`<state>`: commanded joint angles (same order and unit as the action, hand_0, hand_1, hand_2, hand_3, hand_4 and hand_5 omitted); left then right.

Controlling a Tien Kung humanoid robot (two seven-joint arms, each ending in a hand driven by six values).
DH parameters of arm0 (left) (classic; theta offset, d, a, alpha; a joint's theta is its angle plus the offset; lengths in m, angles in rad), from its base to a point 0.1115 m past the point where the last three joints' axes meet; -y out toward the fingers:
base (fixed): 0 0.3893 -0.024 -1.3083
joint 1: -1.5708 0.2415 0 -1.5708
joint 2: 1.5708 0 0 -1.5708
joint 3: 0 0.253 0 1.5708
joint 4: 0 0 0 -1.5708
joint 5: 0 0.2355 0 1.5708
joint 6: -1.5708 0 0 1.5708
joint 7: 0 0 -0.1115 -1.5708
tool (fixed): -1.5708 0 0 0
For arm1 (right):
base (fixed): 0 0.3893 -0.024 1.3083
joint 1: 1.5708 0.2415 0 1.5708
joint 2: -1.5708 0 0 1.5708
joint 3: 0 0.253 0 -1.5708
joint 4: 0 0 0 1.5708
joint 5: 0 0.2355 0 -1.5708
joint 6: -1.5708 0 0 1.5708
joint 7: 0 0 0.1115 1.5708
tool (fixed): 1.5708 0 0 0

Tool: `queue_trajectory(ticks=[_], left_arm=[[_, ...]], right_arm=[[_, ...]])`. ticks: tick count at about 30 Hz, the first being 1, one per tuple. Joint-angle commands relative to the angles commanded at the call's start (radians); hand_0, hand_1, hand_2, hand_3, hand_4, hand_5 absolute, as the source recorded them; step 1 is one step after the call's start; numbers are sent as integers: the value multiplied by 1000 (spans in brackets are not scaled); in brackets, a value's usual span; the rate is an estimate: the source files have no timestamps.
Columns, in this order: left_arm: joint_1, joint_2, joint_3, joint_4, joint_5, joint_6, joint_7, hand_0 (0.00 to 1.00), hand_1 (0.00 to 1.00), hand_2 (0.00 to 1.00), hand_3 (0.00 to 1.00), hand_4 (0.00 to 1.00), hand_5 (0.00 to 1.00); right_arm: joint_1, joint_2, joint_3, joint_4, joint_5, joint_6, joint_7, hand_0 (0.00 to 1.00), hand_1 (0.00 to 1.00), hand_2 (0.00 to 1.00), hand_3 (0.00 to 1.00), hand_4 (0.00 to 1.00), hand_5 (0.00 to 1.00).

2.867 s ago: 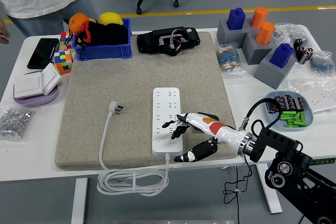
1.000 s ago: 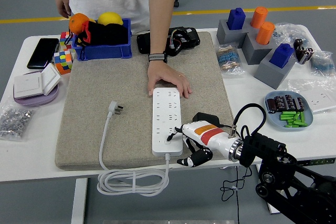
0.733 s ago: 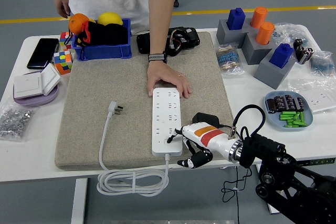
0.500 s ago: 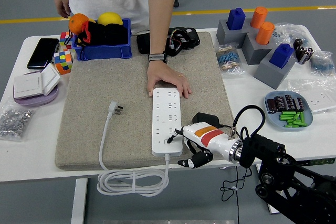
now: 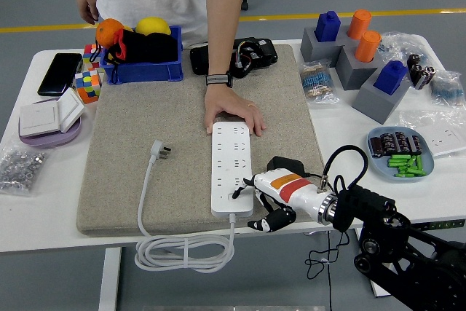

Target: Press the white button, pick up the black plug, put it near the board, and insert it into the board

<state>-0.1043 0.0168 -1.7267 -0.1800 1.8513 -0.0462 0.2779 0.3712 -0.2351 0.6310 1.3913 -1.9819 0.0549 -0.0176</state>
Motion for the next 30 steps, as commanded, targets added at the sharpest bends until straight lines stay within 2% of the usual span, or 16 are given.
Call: queue_trajectory(ticks=[7, 14, 20, 24, 25, 29, 30], left_arm=[[1, 2, 5, 0, -3, -1, 1, 480, 499, 498, 587, 575, 259], [5, 5, 0, 0, 4, -1, 0, 480, 499, 498, 587, 575, 259], [6, 2, 4, 0, -2, -1, -1, 480, 498, 498, 587, 575, 259], [7, 1, 2, 0, -1, 0, -1, 480, 498, 498, 587, 575, 259], [7, 0, 2, 0, -1, 0, -1, 481, 500, 499, 586, 575, 259], [9, 0, -2, 0, 1, 0, -1, 481, 500, 499, 586, 575, 259], [8, -1, -3, 0, 1, 1, -1, 480, 499, 499, 587, 575, 259]], right_arm=[[-8, -1, 12, 19, 0, 8, -1, 6, 28, 149, 665, 849, 191], [-18, -11, 99, 117, 10, 7, 5, 6, 28, 149, 664, 850, 190], [-36, -7, 180, 164, 12, -35, 43, 21, 41, 150, 667, 846, 192], [-50, 1, 246, 153, 29, -75, 91, 21, 41, 150, 667, 846, 192], [-53, 2, 261, 147, 31, -79, 97, 345, 312, 355, 676, 864, 203], [-68, 3, 312, 127, 41, -74, 91, 345, 312, 355, 676, 864, 203], [-72, 3, 322, 124, 45, -71, 85, 670, 736, 730, 786, 954, 206]])
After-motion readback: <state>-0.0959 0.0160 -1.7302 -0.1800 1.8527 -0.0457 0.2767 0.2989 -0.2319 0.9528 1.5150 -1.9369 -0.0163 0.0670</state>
